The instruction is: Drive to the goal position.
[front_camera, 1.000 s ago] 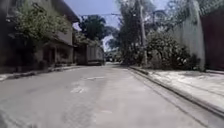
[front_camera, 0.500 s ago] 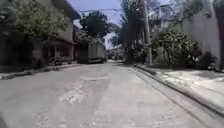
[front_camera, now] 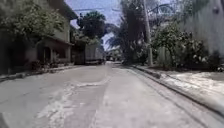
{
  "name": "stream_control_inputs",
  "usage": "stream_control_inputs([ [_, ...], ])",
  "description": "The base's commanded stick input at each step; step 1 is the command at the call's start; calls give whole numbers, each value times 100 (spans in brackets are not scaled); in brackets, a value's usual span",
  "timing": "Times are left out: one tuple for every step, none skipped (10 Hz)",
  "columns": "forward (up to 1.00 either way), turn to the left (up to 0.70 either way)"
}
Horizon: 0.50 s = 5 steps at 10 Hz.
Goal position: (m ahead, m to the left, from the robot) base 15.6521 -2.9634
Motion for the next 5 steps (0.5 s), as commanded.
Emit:
stream_control_inputs([
  [100,1],
  [100,1],
  [100,1],
  [100,1],
  [100,1],
])
